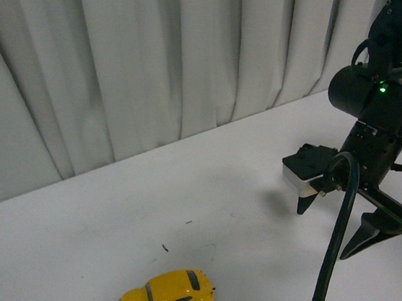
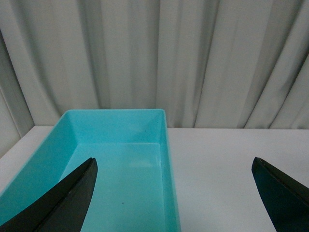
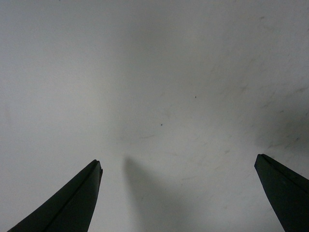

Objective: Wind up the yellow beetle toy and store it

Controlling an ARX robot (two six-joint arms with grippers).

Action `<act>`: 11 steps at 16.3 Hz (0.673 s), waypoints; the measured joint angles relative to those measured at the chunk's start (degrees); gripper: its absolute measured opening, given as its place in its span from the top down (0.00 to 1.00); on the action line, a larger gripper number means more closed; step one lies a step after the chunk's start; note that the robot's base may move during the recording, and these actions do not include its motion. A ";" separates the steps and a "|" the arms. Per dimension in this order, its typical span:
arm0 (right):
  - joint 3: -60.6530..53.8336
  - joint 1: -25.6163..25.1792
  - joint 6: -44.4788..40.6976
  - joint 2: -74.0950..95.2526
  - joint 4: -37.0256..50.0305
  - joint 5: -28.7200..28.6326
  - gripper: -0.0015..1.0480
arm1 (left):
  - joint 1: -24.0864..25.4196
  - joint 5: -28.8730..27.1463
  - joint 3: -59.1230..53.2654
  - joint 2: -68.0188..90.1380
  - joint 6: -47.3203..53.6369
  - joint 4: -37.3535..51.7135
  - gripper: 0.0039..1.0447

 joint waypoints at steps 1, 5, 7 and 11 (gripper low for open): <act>1.01 0.46 -0.02 0.00 -1.46 -0.09 0.06 | 0.00 -0.02 0.00 0.00 0.00 0.00 0.06; 6.08 3.28 -0.20 -1.97 -2.40 -2.27 0.06 | 0.00 0.00 0.00 0.02 0.02 0.00 0.06; 6.97 3.65 -0.22 -4.11 -1.29 -3.19 0.06 | 0.00 -0.02 0.00 0.00 0.00 0.00 0.06; 14.03 3.98 -0.59 -11.61 0.39 -7.39 0.06 | 0.00 0.00 0.00 0.00 0.00 0.00 0.06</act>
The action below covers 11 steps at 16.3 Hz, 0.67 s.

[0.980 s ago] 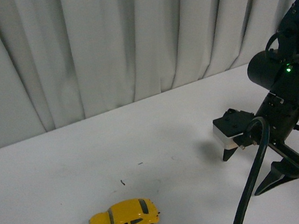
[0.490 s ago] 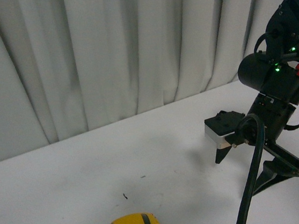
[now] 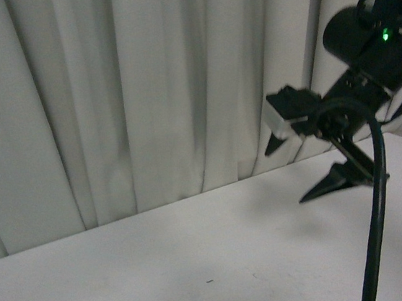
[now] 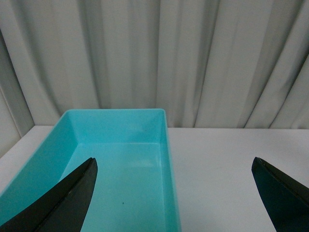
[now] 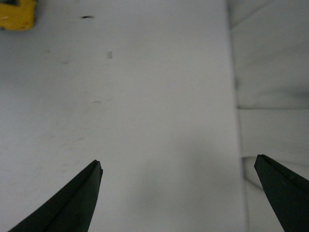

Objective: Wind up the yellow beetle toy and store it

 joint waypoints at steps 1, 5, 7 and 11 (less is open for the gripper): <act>-0.81 0.48 2.16 -2.64 7.39 0.92 0.08 | 0.00 0.00 0.00 0.00 0.00 0.00 0.06; -37.99 7.67 63.12 -28.26 72.22 25.51 0.51 | 0.00 0.00 0.00 0.00 0.00 0.02 0.06; -43.43 10.84 82.16 -40.28 72.13 29.27 0.68 | 0.00 0.00 0.00 0.02 0.00 -0.02 0.06; -56.11 15.28 96.56 -53.57 75.41 33.40 0.98 | 0.00 -0.02 0.00 0.00 0.00 0.00 0.06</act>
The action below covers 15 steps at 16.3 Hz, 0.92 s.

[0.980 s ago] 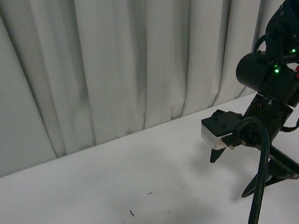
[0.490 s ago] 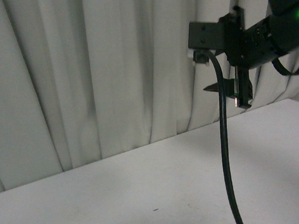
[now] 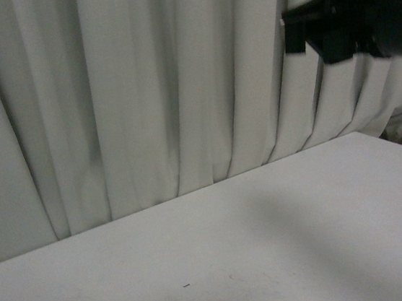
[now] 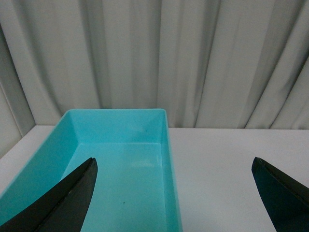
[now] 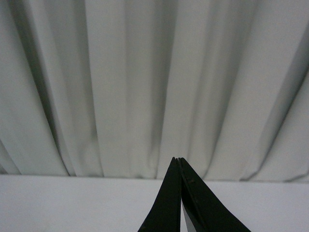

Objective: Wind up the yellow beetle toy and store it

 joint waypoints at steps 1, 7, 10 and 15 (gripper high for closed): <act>-4.17 -0.28 0.90 -1.18 0.28 0.24 0.98 | 0.00 0.00 0.00 0.00 0.00 0.00 0.06; -14.80 -0.31 1.92 -11.10 1.44 0.22 0.98 | 0.00 0.00 0.00 0.02 -0.02 -0.02 0.06; -18.38 -0.31 1.95 -17.03 -0.42 0.22 0.98 | 0.00 0.00 0.00 0.00 -0.02 0.00 0.06; -22.14 -0.31 2.05 -25.92 -5.77 0.24 0.98 | 0.00 0.02 0.00 0.00 -0.02 0.00 0.06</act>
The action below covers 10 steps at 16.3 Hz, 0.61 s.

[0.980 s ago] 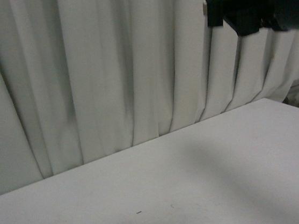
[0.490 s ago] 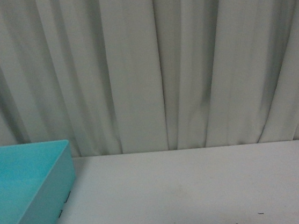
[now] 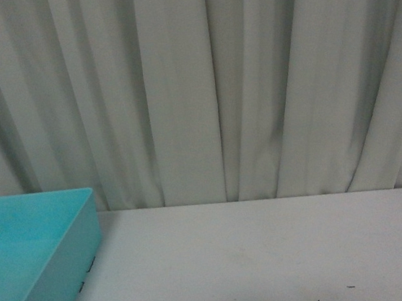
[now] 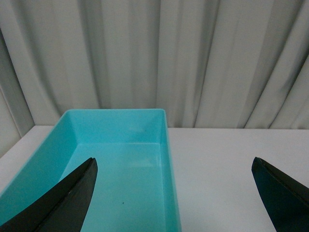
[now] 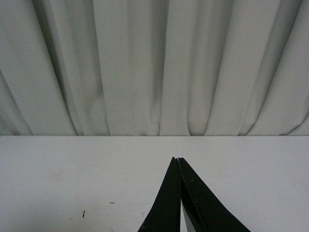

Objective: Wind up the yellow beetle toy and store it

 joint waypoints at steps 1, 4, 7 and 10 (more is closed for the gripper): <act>-0.50 0.00 0.00 -1.90 -1.44 0.00 0.98 | 0.00 -0.02 0.00 0.00 0.00 0.00 0.06; -2.91 0.00 0.04 -5.86 -2.29 -0.07 0.98 | 0.00 0.00 0.00 0.00 0.00 0.00 0.06; -2.91 0.00 0.04 -10.97 -6.64 0.00 0.98 | 0.00 -0.02 0.00 0.00 0.02 0.00 0.06; -2.91 0.00 0.04 -15.17 -11.26 0.00 0.98 | 0.00 0.00 0.00 0.00 0.00 0.00 0.06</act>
